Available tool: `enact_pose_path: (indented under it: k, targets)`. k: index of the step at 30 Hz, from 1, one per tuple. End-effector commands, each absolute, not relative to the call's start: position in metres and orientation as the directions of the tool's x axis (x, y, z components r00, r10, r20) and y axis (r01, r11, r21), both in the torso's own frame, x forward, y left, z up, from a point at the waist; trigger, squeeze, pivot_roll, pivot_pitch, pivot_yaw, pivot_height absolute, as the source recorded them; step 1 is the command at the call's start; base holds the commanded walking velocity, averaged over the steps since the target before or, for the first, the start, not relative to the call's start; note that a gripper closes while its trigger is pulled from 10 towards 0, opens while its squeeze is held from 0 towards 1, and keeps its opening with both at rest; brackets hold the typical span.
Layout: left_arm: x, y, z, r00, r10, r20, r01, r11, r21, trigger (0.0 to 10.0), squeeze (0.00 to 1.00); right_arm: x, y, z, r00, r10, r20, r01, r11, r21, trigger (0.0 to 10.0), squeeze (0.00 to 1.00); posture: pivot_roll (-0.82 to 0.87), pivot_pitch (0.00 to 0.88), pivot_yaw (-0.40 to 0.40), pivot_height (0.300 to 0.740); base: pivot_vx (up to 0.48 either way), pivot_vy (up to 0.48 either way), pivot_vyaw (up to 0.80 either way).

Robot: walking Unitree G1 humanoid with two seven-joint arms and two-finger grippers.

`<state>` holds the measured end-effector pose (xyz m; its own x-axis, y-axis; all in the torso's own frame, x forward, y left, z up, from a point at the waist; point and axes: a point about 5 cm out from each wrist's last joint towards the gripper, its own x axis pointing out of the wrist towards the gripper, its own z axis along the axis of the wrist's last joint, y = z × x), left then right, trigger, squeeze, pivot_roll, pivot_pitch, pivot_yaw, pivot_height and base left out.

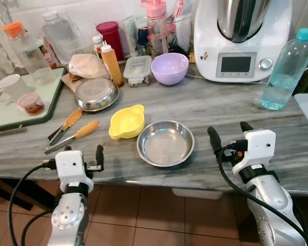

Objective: Setting the table

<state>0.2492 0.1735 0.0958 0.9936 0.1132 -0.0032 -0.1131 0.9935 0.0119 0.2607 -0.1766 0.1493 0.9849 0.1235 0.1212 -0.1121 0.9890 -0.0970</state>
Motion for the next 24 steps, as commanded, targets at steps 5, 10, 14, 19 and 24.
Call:
enact_pose_path:
  k: [5,10,14,19,24]
  targets:
    - [0.259,0.18,0.11,0.994,0.1,0.041,-0.102,0.994,0.05,10.0,0.0,0.258,-0.172,0.163,0.981,0.064,0.186,-0.047,0.994,-0.095,10.0,0.0,-0.33,0.126,0.221,0.74,0.0,0.0,0.0]
    - [0.263,0.179,0.109,0.992,0.121,0.035,-0.123,0.992,0.035,10.0,0.0,0.254,-0.171,0.16,0.984,0.036,0.174,-0.024,0.997,-0.067,10.0,0.0,-0.3,0.13,0.211,0.74,0.0,0.0,0.0]
    - [0.259,0.179,0.104,0.991,0.131,0.022,-0.132,0.99,0.048,10.0,0.0,0.248,-0.171,0.151,0.99,0.017,0.139,-0.008,0.998,-0.065,10.0,0.0,-0.3,0.143,0.191,0.74,0.0,0.0,0.0]
    - [0.251,0.178,0.098,0.991,0.137,0.009,-0.137,0.989,0.046,10.0,0.0,0.248,-0.176,0.153,0.99,0.013,0.143,-0.001,0.996,-0.086,10.0,0.0,-0.31,0.144,0.191,0.74,0.0,0.0,0.0]
    - [0.26,0.174,0.103,0.993,0.116,0.03,-0.117,0.992,0.038,10.0,0.0,0.256,-0.172,0.155,0.987,0.029,0.158,-0.016,0.996,-0.083,10.0,0.0,-0.29,0.115,0.187,0.74,0.0,0.0,0.0]
